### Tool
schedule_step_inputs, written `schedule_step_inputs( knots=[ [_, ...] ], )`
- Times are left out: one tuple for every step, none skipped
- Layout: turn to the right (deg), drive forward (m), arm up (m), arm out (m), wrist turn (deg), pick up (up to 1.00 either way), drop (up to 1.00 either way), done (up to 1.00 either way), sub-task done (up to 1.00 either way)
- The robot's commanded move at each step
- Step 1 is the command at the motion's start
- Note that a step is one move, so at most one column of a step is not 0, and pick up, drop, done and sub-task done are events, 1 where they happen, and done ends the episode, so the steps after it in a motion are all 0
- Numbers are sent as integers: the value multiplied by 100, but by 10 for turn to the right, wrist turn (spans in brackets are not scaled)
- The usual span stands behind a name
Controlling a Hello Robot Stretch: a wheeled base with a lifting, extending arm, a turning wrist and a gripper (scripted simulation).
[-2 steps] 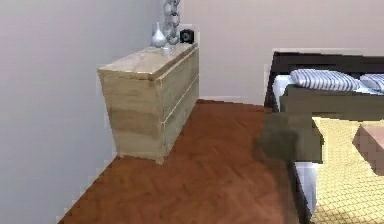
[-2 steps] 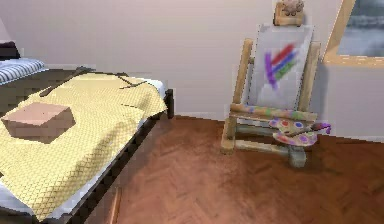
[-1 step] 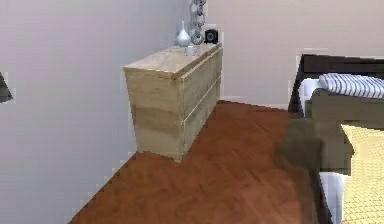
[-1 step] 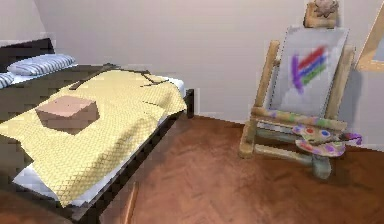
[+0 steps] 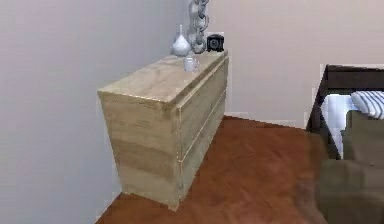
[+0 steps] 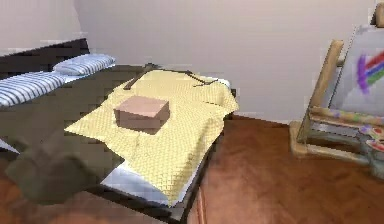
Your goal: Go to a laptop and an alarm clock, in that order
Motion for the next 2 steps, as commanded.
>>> schedule_step_inputs(
  knots=[
    [210, 0, 0, 0, 0, 0, 0, 0, 0],
    [0, 100, 0, 0, 0, 0, 0, 0, 0]
  ],
)
